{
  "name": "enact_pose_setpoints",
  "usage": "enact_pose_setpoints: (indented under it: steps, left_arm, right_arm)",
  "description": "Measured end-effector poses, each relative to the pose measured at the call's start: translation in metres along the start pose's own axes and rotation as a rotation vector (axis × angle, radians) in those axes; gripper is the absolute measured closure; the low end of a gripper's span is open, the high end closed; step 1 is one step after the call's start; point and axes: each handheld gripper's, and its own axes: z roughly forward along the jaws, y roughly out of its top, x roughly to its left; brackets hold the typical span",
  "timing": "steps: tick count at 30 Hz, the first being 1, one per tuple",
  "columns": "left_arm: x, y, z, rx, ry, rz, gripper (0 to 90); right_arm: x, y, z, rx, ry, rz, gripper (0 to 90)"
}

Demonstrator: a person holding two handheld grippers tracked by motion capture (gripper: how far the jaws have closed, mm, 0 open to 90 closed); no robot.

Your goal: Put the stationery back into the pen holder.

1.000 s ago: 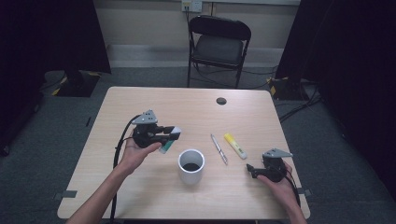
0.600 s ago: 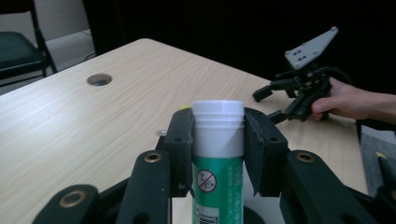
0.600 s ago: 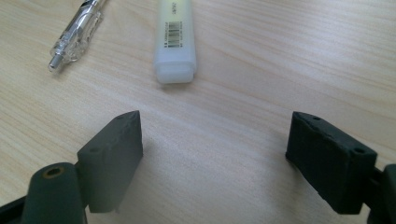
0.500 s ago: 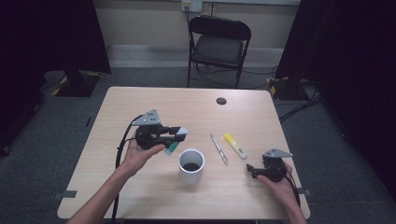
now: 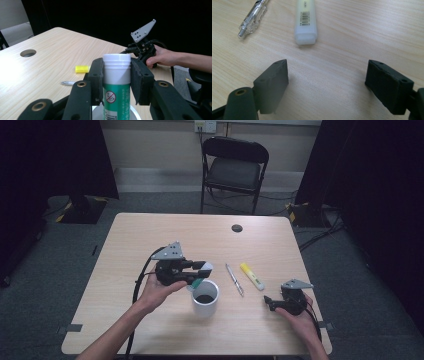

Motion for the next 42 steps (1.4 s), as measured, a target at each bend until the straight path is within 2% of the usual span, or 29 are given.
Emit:
enact_pose_setpoints:
  steps: [5,6,8,11,13,15,18,24,25,26,29,34,42]
  left_arm:
    - [-0.001,-0.002,0.006,0.030,0.002,-0.002,65.1]
    - [-0.001,-0.005,0.010,0.028,-0.010,-0.007,65.2]
    - [-0.001,-0.007,0.012,0.043,-0.001,-0.004,65.1]
    - [0.000,-0.011,0.015,0.038,-0.009,-0.010,65.1]
    - [0.000,-0.013,0.018,0.036,0.006,-0.015,65.1]
    - [-0.002,-0.015,0.022,0.037,-0.010,-0.010,65.1]
    - [-0.001,-0.020,0.027,0.060,-0.006,-0.007,65.1]
    - [0.001,-0.027,0.030,0.073,-0.010,-0.017,65.0]
    - [0.001,-0.027,0.030,0.073,-0.010,-0.017,65.0]
    - [0.001,-0.028,0.031,0.100,0.002,-0.009,65.0]
    - [0.002,-0.030,0.031,0.103,0.001,-0.009,65.0]
    - [0.009,-0.032,0.024,0.112,0.033,-0.015,65.0]
    - [0.007,-0.032,0.016,0.118,0.036,-0.005,65.0]
  right_arm:
    - [0.000,0.000,0.000,0.000,0.000,0.000,17.6]
    - [0.000,0.000,0.000,0.000,0.000,0.000,17.6]
    - [0.000,0.000,0.000,0.000,-0.001,-0.001,17.7]
    - [0.000,0.000,0.000,0.000,0.000,0.000,17.7]
    - [0.000,0.000,0.000,0.000,0.000,0.000,17.7]
    - [0.000,0.000,0.000,0.000,0.000,0.000,17.7]
    - [0.000,0.000,0.000,0.000,0.000,0.000,17.7]
    - [0.000,0.000,0.000,0.000,-0.001,0.000,17.7]
    - [0.000,0.000,0.000,0.000,-0.001,0.000,17.7]
    - [0.000,0.000,0.000,0.000,-0.001,-0.001,17.7]
    - [0.000,0.000,0.000,0.000,-0.002,-0.001,17.7]
    - [0.000,0.000,0.000,0.000,-0.001,0.000,17.7]
    - [0.000,0.000,0.000,0.000,-0.002,0.000,17.7]
